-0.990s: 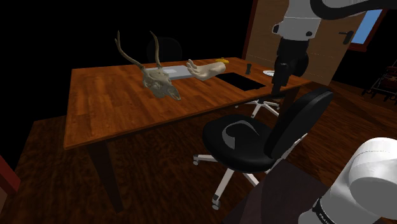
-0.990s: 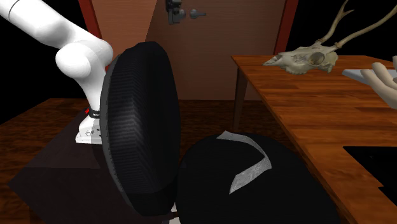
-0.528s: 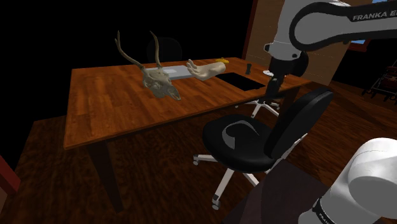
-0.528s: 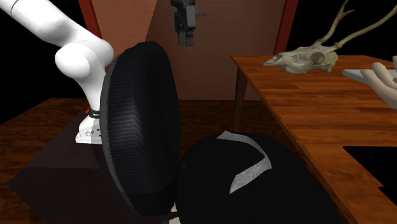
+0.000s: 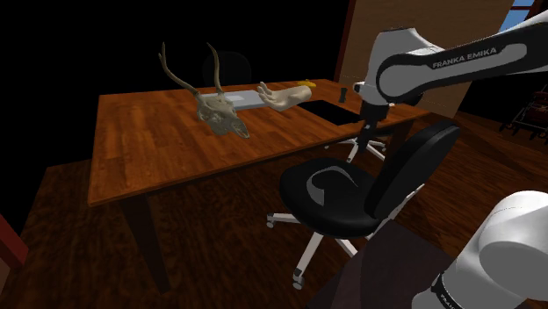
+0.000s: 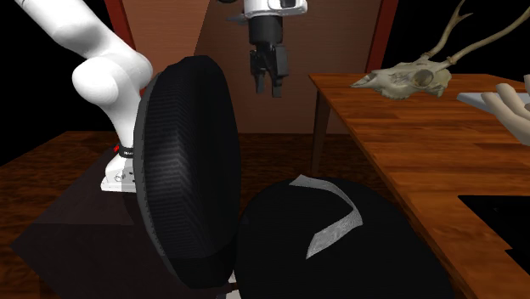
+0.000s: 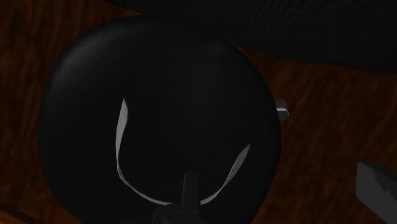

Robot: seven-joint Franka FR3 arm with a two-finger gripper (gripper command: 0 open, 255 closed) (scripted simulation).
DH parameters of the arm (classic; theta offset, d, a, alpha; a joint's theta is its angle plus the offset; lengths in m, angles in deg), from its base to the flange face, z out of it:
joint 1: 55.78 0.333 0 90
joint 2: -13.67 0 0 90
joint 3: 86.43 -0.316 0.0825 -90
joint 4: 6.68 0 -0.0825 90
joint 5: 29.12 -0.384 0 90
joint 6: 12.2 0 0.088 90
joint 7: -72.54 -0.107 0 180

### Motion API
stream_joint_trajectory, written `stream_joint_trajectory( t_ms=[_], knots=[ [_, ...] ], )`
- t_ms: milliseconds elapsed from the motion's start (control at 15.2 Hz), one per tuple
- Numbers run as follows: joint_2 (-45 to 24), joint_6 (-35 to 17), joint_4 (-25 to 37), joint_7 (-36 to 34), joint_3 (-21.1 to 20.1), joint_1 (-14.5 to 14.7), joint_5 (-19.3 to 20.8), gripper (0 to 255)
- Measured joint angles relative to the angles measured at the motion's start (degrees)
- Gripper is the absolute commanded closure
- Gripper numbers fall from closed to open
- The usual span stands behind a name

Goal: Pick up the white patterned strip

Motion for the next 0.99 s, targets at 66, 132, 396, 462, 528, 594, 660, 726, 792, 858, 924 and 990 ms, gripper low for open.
stream_joint_trajectory(
  t_ms=[66,132,396,462,528,594,660,726,792,858,924,990],
  knots=[
    [-1.5,-1.8,0.0,1.0,0.8,-0.3,0.6,0],
    [-3.3,-4.1,-0.2,1.9,1.6,-0.5,1.2,0],
    [-11.4,-12.0,1.3,5.6,4.5,-1.1,2.8,0],
    [-13.6,-13.9,2.0,6.6,5.2,-1.2,3.0,0],
    [-15.4,-15.4,2.7,7.8,6.0,-1.5,3.1,0],
    [-17.4,-17.2,3.1,8.4,6.3,-1.5,3.2,0],
    [-19.7,-19.1,3.8,9.5,7.0,-1.6,3.2,0],
    [-22.1,-21.0,4.7,10.7,7.6,-1.8,3.0,0],
    [-24.7,-22.6,6.0,11.7,8.0,-1.8,2.6,0],
    [-26.5,-24.0,6.7,12.7,8.3,-1.9,2.4,0],
    [-28.7,-26.0,7.2,13.7,8.7,-2.2,2.2,0],
    [-30.9,-27.3,8.5,15.0,9.0,-2.4,1.6,0]
  ],
)
